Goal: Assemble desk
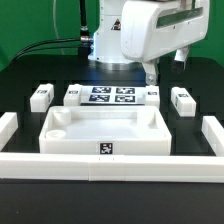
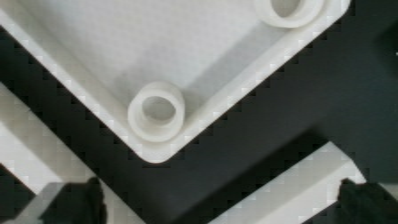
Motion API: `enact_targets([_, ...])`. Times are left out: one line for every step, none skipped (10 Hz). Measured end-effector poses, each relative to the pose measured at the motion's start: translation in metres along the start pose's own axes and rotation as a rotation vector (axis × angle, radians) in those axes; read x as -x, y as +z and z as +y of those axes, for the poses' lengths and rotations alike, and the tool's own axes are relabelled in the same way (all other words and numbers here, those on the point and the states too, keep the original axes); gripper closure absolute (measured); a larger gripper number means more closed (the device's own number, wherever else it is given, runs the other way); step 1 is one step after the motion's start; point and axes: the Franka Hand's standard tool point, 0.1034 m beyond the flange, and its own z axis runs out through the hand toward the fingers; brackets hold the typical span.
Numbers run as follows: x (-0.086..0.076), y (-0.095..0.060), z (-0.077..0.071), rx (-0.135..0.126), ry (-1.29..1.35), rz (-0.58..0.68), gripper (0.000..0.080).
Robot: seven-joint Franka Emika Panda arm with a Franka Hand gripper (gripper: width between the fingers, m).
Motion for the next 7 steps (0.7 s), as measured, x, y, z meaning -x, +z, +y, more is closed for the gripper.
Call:
enact_targets([0.000, 0.000, 0.000, 0.000, 0.000, 0.000, 0.0150])
enact_targets([0.000, 0.000, 0.000, 0.000, 0.000, 0.000, 0.0150])
enact_targets([0.000, 0.000, 0.000, 0.000, 0.000, 0.000, 0.0150])
enact_targets([0.000, 0.000, 0.000, 0.000, 0.000, 0.000, 0.0150])
enact_targets([0.000, 0.000, 0.000, 0.000, 0.000, 0.000, 0.0150])
enact_targets([0.001, 0.001, 0.001, 0.006, -0.028, 0.004, 0.0150])
enact_targets([0.010, 0.010, -0.003, 0.035, -0.182, 0.029, 0.0150])
